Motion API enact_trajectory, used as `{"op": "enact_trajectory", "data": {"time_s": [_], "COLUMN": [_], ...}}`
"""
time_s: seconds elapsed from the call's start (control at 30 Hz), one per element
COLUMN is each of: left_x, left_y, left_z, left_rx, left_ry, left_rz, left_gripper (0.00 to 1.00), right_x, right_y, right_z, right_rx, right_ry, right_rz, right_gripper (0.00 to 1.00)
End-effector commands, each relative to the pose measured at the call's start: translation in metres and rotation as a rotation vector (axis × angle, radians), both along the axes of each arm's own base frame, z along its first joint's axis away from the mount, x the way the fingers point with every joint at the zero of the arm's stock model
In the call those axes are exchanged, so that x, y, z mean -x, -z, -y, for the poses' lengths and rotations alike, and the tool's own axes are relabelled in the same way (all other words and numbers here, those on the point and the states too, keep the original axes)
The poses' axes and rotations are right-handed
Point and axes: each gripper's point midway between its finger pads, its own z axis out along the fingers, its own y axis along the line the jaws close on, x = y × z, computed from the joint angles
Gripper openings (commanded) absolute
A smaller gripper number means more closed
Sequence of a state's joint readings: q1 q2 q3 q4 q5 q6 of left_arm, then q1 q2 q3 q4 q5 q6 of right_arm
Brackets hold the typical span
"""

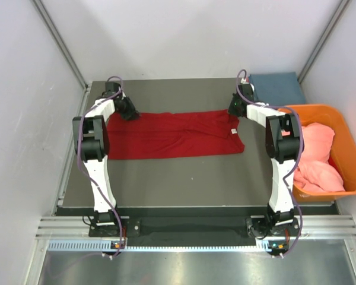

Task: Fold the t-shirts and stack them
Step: Fold the tshirt

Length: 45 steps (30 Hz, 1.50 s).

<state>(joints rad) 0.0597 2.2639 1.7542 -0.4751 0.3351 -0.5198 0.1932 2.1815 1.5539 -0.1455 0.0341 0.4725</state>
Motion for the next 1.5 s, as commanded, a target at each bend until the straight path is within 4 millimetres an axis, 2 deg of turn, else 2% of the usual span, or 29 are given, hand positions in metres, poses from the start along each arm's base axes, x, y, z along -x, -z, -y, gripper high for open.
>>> {"op": "enact_trajectory", "data": {"time_s": [0.0, 0.13, 0.2, 0.33, 0.37, 0.4, 0.43, 0.5, 0.53, 0.57, 0.6, 0.67, 0.8, 0.83, 0.87, 0.93, 0.97, 1.0, 1.1, 1.13, 1.17, 1.2, 1.23, 1.3, 1.33, 1.37, 1.4, 1.43, 1.47], "left_x": [0.023, 0.028, 0.028, 0.027, 0.029, 0.032, 0.039, 0.048, 0.049, 0.065, 0.070, 0.085, 0.109, 0.116, 0.122, 0.133, 0.136, 0.145, 0.160, 0.169, 0.173, 0.177, 0.183, 0.184, 0.181, 0.178, 0.177, 0.173, 0.174], "left_y": [0.031, 0.023, 0.009, -0.041, -0.048, -0.055, -0.065, -0.071, -0.088, -0.074, -0.072, -0.065, -0.050, -0.046, -0.044, -0.048, -0.049, -0.052, -0.049, -0.042, -0.038, -0.035, -0.030, -0.027, -0.026, -0.027, -0.029, -0.033, -0.034], "left_z": [-0.057, -0.078, -0.084, -0.101, -0.101, -0.100, -0.095, -0.083, -0.072, -0.065, -0.060, -0.043, -0.017, -0.015, -0.015, -0.011, -0.013, -0.006, -0.016, -0.018, -0.017, -0.017, -0.017, -0.018, -0.019, -0.023, -0.028, -0.035, -0.040], "left_rx": [-0.145, -0.193, -0.224, -0.305, -0.311, -0.306, -0.294, -0.264, -0.230, -0.219, -0.205, -0.154, -0.148, -0.160, -0.186, -0.215, -0.231, -0.258, -0.375, -0.386, -0.387, -0.383, -0.379, -0.352, -0.344, -0.344, -0.319, -0.288, -0.284], "left_ry": [-0.172, -0.259, -0.282, -0.329, -0.328, -0.322, -0.314, -0.281, -0.257, -0.234, -0.221, -0.181, -0.101, -0.090, -0.084, -0.053, -0.052, -0.012, -0.010, -0.005, -0.001, -0.007, -0.010, -0.039, -0.056, -0.079, -0.110, -0.142, -0.158], "left_rz": [-0.141, -0.131, -0.109, -0.022, -0.014, -0.005, 0.008, 0.031, 0.090, 0.063, 0.067, 0.057, -0.005, -0.026, -0.043, -0.052, -0.057, -0.067, -0.099, -0.126, -0.136, -0.147, -0.155, -0.147, -0.131, -0.116, -0.113, -0.111, -0.115], "left_gripper": [0.32, 0.32, 0.32, 0.33, 0.33, 0.33, 0.33, 0.33, 0.33, 0.33, 0.33, 0.33, 0.33, 0.33, 0.33, 0.33, 0.33, 0.33, 0.33, 0.34, 0.34, 0.34, 0.35, 0.37, 0.37, 0.39, 0.40, 0.40, 0.40], "right_x": [-0.006, -0.019, -0.027, -0.049, -0.052, -0.065, -0.068, -0.086, -0.091, -0.096, -0.106, -0.115, -0.143, -0.148, -0.159, -0.166, -0.172, -0.172, -0.164, -0.160, -0.147, -0.141, -0.131, -0.109, -0.099, -0.081, -0.071, -0.057, -0.041], "right_y": [-0.002, -0.008, -0.009, -0.014, -0.003, -0.014, -0.002, -0.015, -0.018, -0.013, -0.026, -0.023, -0.046, -0.036, -0.053, -0.047, -0.057, -0.058, -0.068, -0.105, -0.090, -0.102, -0.136, -0.133, -0.165, -0.145, -0.148, -0.174, -0.157], "right_z": [0.009, 0.004, -0.001, -0.006, -0.006, -0.008, -0.009, -0.015, -0.018, -0.019, -0.023, -0.025, -0.029, -0.029, -0.029, -0.032, -0.030, -0.033, -0.040, -0.042, -0.044, -0.046, -0.046, -0.048, -0.048, -0.049, -0.051, -0.052, -0.053], "right_rx": [0.033, 0.001, -0.017, -0.051, -0.049, -0.061, -0.062, -0.095, -0.109, -0.115, -0.136, -0.142, -0.167, -0.164, -0.170, -0.173, -0.183, -0.197, -0.226, -0.241, -0.239, -0.246, -0.252, -0.245, -0.254, -0.248, -0.260, -0.270, -0.266], "right_ry": [0.067, 0.075, 0.073, 0.092, 0.095, 0.095, 0.098, 0.098, 0.102, 0.104, 0.099, 0.104, 0.099, 0.094, 0.090, 0.081, 0.075, 0.052, -0.006, -0.022, -0.033, -0.053, -0.068, -0.087, -0.091, -0.091, -0.094, -0.100, -0.100], "right_rz": [-0.006, 0.037, 0.058, 0.115, 0.102, 0.135, 0.117, 0.163, 0.178, 0.184, 0.221, 0.233, 0.323, 0.322, 0.368, 0.383, 0.409, 0.409, 0.400, 0.453, 0.410, 0.424, 0.458, 0.397, 0.433, 0.360, 0.352, 0.380, 0.331], "right_gripper": [0.00, 0.00, 0.00, 0.00, 0.00, 0.00, 0.00, 0.00, 0.00, 0.00, 0.00, 0.00, 0.00, 0.00, 0.00, 0.00, 0.00, 0.00, 0.07, 0.11, 0.15, 0.22, 0.26, 0.32, 0.33, 0.34, 0.40, 0.42, 0.43]}}
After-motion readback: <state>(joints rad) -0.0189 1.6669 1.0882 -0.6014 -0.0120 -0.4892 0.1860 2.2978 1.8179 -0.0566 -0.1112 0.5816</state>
